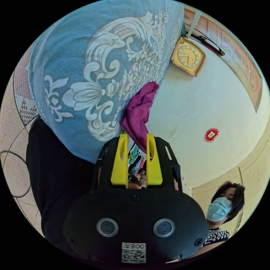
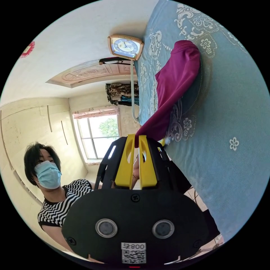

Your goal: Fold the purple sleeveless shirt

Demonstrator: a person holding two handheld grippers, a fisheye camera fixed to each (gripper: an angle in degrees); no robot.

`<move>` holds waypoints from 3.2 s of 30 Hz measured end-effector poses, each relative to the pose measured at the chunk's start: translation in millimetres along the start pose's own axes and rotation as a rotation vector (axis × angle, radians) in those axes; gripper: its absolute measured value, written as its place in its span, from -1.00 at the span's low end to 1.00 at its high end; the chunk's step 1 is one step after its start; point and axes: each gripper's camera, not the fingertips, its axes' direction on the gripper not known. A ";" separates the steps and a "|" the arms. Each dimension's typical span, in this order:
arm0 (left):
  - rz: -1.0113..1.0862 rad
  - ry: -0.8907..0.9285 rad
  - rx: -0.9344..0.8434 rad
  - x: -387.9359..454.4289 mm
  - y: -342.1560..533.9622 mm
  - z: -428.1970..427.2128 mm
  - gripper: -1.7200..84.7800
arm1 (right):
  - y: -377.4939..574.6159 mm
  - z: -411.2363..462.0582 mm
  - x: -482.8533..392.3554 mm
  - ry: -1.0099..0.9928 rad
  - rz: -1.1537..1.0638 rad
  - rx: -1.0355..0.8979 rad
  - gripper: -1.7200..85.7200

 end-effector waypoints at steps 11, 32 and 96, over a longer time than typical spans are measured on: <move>0.101 -0.062 0.074 -1.4 11.3 -4.2 -0.89 | 62.9 39.3 -46.0 0.013 0.010 0.042 -0.92; 0.502 -0.017 -0.183 -25.9 150.7 26.9 -0.90 | 320.8 78.7 -252.5 0.031 -0.178 0.203 -0.92; 1.052 -0.074 -0.719 -418.7 -135.4 901.9 -0.89 | 258.5 -483.2 -872.0 0.603 -0.348 0.773 -0.92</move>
